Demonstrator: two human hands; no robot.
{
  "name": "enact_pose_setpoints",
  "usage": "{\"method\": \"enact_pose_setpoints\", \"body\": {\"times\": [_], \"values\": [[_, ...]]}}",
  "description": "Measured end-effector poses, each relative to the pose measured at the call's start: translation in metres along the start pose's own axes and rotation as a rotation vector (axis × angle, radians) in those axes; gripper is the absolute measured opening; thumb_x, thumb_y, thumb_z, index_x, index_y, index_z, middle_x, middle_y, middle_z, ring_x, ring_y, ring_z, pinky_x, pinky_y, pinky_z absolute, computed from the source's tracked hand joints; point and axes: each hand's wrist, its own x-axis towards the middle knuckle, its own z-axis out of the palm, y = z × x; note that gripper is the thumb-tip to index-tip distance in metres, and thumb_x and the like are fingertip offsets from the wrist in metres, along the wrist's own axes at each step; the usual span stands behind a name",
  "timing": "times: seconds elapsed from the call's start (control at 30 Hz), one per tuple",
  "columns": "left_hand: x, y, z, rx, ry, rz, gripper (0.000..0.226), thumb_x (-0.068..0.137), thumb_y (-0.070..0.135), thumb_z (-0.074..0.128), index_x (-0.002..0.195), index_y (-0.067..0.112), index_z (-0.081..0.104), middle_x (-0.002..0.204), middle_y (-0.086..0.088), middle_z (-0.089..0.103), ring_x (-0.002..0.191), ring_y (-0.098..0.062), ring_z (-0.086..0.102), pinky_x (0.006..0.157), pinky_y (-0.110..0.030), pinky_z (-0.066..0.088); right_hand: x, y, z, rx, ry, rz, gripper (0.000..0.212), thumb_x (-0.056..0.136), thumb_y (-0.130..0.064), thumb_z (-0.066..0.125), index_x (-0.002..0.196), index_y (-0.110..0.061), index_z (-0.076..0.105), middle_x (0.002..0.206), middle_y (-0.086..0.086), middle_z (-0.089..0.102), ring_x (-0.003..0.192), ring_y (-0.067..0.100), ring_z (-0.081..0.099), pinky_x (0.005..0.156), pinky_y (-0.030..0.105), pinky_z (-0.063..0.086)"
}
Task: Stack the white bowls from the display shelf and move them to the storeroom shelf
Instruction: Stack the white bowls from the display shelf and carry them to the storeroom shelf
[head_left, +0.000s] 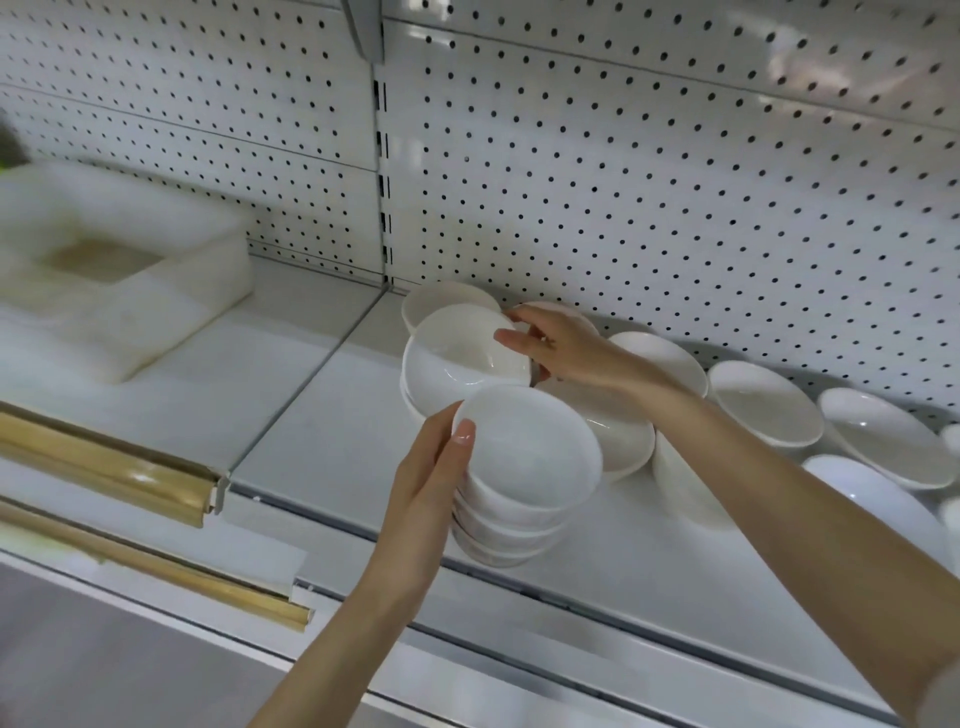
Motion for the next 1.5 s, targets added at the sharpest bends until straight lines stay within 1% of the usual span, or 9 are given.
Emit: {"method": "enact_pose_setpoints", "body": {"times": [0.1,0.27,0.43,0.5,0.63,0.87,1.1,1.2,1.5], "values": [[-0.002,-0.004,0.002,-0.011,0.022,0.016,0.038,0.083,0.048,0.043,0.116,0.037,0.059,0.110,0.022,0.069,0.105,0.005,0.062,0.076,-0.007,0.048,-0.012,0.000,0.000,0.113,0.034,-0.027,0.053,0.084,-0.069,0.043,0.116,-0.029,0.057,0.102,-0.001,0.063,0.084,0.017,0.064,0.076,0.033,0.052],[-0.004,-0.010,0.004,-0.037,0.029,0.029,0.038,0.090,0.052,0.044,0.121,0.036,0.059,0.118,0.018,0.067,0.112,0.003,0.060,0.082,-0.007,0.047,-0.063,-0.010,0.002,0.290,0.112,0.051,0.044,0.093,-0.054,0.045,0.128,-0.029,0.052,0.122,-0.002,0.057,0.104,0.014,0.059,0.095,0.034,0.047],[-0.004,-0.014,0.007,-0.074,0.066,0.023,0.046,0.080,0.062,0.046,0.118,0.039,0.059,0.117,0.019,0.067,0.111,0.003,0.060,0.081,-0.007,0.047,-0.111,-0.020,0.012,0.546,0.264,0.079,0.041,0.094,-0.054,0.044,0.110,-0.022,0.064,0.108,-0.004,0.065,0.108,0.016,0.060,0.102,0.042,0.044],[-0.005,-0.016,0.009,-0.083,0.099,0.009,0.043,0.079,0.067,0.050,0.114,0.043,0.059,0.112,0.023,0.068,0.105,0.007,0.061,0.077,-0.005,0.047,-0.131,-0.023,0.024,0.631,0.292,0.080,0.044,0.092,-0.053,0.045,0.111,-0.019,0.065,0.111,-0.003,0.066,0.110,0.011,0.058,0.101,0.034,0.044],[-0.007,-0.021,0.013,-0.095,0.119,0.002,0.047,0.085,0.066,0.043,0.122,0.040,0.057,0.118,0.020,0.066,0.110,0.005,0.060,0.087,-0.014,0.045,-0.154,-0.028,0.052,0.774,0.302,0.121,0.023,0.093,-0.041,0.042,0.109,-0.037,0.059,0.105,-0.033,0.065,0.104,-0.015,0.055,0.086,0.005,0.040],[-0.009,-0.024,0.020,-0.120,0.099,-0.026,0.060,0.090,0.063,0.036,0.137,0.028,0.051,0.131,0.004,0.062,0.123,-0.012,0.057,0.109,-0.043,0.040,-0.158,-0.044,0.083,0.981,0.436,0.127,0.036,0.090,-0.060,0.040,0.121,-0.044,0.047,0.116,-0.035,0.058,0.113,-0.017,0.049,0.086,0.001,0.038],[-0.014,-0.022,0.020,-0.142,0.115,-0.047,0.074,0.078,0.070,0.044,0.137,0.027,0.051,0.135,0.000,0.060,0.127,-0.018,0.054,0.110,-0.048,0.038,-0.160,-0.058,0.097,1.107,0.529,0.125,0.060,0.075,-0.073,0.049,0.127,-0.043,0.043,0.131,-0.018,0.055,0.124,-0.002,0.048,0.103,0.021,0.039],[-0.027,-0.015,0.030,-0.154,0.113,0.011,0.074,0.078,0.068,0.044,0.137,0.025,0.050,0.134,-0.001,0.060,0.126,-0.017,0.055,0.110,-0.047,0.039,-0.178,-0.060,0.086,1.066,0.529,0.080,0.080,0.064,-0.086,0.049,0.129,-0.040,0.038,0.135,-0.011,0.050,0.122,-0.003,0.049,0.094,0.010,0.040],[-0.089,-0.020,0.141,-0.170,-0.124,0.005,0.079,0.074,0.069,0.046,0.140,0.025,0.047,0.138,0.003,0.057,0.129,-0.014,0.052,0.110,-0.043,0.039,-0.297,-0.014,0.038,1.001,0.829,0.112,0.052,0.080,-0.063,0.049,0.125,-0.039,0.040,0.117,-0.032,0.057,0.114,-0.008,0.053,0.090,0.010,0.043]]}}
